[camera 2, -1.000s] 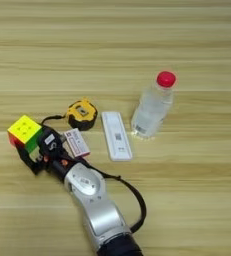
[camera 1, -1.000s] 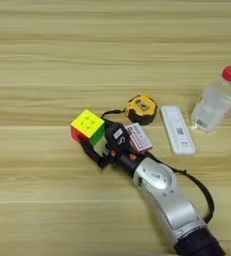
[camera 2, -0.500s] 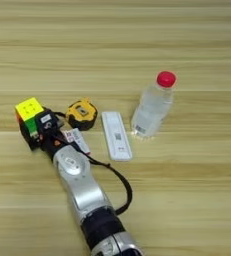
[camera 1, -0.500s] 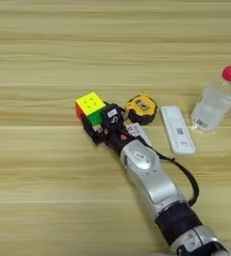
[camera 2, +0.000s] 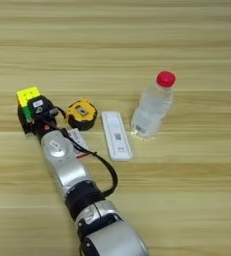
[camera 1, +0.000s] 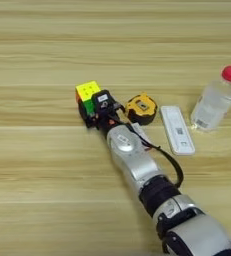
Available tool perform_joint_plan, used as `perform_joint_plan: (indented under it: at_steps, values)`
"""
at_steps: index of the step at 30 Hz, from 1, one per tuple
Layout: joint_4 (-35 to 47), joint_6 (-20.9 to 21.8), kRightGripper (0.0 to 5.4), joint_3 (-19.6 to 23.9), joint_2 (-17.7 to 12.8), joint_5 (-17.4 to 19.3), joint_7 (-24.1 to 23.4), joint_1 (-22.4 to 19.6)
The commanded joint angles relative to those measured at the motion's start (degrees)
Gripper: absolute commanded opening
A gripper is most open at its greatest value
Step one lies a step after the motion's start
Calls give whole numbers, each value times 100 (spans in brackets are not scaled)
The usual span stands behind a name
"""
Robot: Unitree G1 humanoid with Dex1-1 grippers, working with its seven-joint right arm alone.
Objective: Move the objects on the table
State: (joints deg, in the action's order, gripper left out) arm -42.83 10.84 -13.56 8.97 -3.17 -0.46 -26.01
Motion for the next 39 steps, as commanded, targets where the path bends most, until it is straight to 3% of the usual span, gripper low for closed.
perform_joint_plan:
  at_steps: [1,9,15,22,23,31,39]
  values:
    - [-208,16,334,-44,759,73,38,-284]
    - [-256,4,334,-164,1092,266,52,-276]
    - [-303,141,334,-93,1002,256,-291,-308]
    - [-435,232,334,-54,964,316,-357,-373]
    - [-441,242,362,-50,954,319,-372,-379]
    - [-316,350,428,-183,860,153,-521,-357]
    - [506,222,512,-452,701,-92,-610,-105]
